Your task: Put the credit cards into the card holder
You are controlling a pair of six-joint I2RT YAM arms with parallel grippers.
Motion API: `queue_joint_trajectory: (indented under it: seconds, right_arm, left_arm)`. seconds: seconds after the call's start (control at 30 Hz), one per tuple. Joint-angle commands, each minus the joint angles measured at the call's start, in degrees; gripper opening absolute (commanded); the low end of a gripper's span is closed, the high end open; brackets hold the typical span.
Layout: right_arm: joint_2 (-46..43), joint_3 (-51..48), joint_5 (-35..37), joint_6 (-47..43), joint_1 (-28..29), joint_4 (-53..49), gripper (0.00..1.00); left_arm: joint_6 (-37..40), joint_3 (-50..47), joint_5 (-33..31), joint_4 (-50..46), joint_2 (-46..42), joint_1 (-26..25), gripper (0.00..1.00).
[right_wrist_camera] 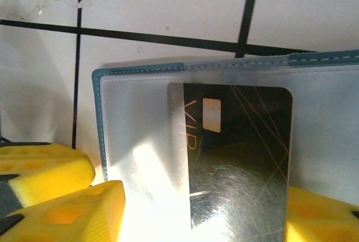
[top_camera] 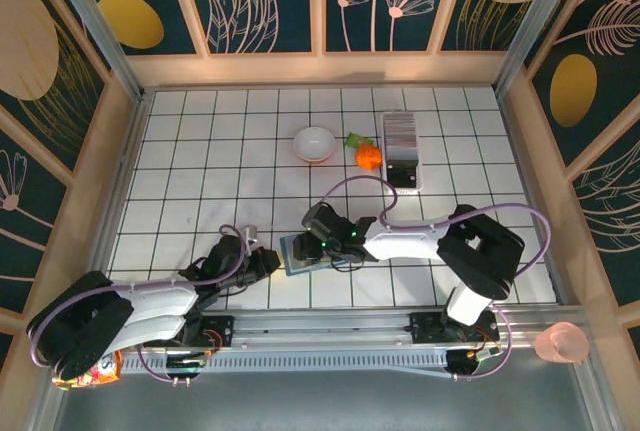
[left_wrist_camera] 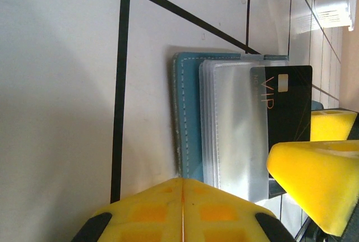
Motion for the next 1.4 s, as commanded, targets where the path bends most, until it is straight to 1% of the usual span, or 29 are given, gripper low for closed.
queue_joint_trajectory:
  seconds: [0.0,0.07,0.23,0.27,0.3,0.37,0.5,0.6,0.67,0.77,0.83,0.87,0.93,1.0,1.1,1.2,1.37]
  right_arm:
    - [-0.76,1.88,4.36,-1.32,-0.21,-6.08,0.6]
    - [-0.37,2.47,4.79,-1.54,-0.21,-7.38,0.63]
    - [-0.55,2.71,5.62,-1.52,-0.17,-8.33,0.79]
    - [-0.66,2.81,5.81,-1.52,-0.17,-8.36,0.88]
    - [-0.77,2.87,6.2,-1.48,-0.16,-8.58,0.93]
    - [-1.1,2.87,6.83,-1.39,-0.17,-8.55,0.95]
    - [-2.4,2.55,8.92,-0.54,-0.17,-8.4,0.95]
    - [-3.88,1.55,11.01,0.62,-0.25,-7.49,0.84]
    - [-4.59,0.97,11.83,1.18,-0.39,-7.34,0.71]
    - [-5.27,0.3,12.66,1.79,-0.56,-7.35,0.71]
    - [-5.27,-0.02,12.45,1.77,-0.6,-7.44,0.75]
    - [-5.11,-0.13,12.33,1.77,-0.85,-7.65,0.8]
    - [-4.84,-0.31,12.17,1.76,-0.9,-7.84,0.81]
    - [-4.58,-0.72,12.0,1.79,-0.96,-7.62,0.7]
    - [-4.21,-0.58,12.01,1.54,-0.96,-7.88,0.56]
    - [-3.14,-0.17,10.69,0.9,-0.96,-7.2,0.47]
    - [-0.08,1.77,9.21,-0.24,-0.63,-7.22,0.42]
  left_arm:
    - [0.66,-0.14,0.99,-1.93,0.88,-0.1,0.08]
    - [0.61,-0.05,1.06,-1.8,0.96,-0.08,0.08]
    - [0.86,0.52,1.37,-1.83,1.23,-0.07,0.08]
    - [0.83,0.64,1.47,-1.77,1.31,-0.08,0.08]
    - [0.88,0.63,1.52,-1.69,1.37,-0.08,0.07]
    - [0.87,0.66,1.56,-1.61,1.41,-0.16,0.07]
    - [0.72,0.74,1.55,-1.53,1.4,-0.12,0.07]
    - [0.71,0.74,1.64,-1.51,1.45,-0.09,0.07]
    - [0.7,0.75,1.65,-1.54,1.33,-0.14,0.07]
    - [0.62,0.65,1.65,-1.64,1.23,-0.14,0.06]
    - [0.61,0.65,1.65,-1.68,1.23,-0.15,0.06]
    - [0.61,0.64,1.72,-1.62,1.23,-0.13,0.06]
    - [0.61,0.74,1.84,-1.62,1.32,-0.13,0.05]
    - [0.61,0.82,1.82,-1.64,1.32,-0.2,0.05]
    - [0.45,0.82,1.82,-1.54,1.48,-0.18,0.04]
    - [0.4,0.88,1.88,-1.29,1.82,-0.22,0.04]
    - [0.42,1.36,2.07,-0.62,3.18,-0.29,0.03]
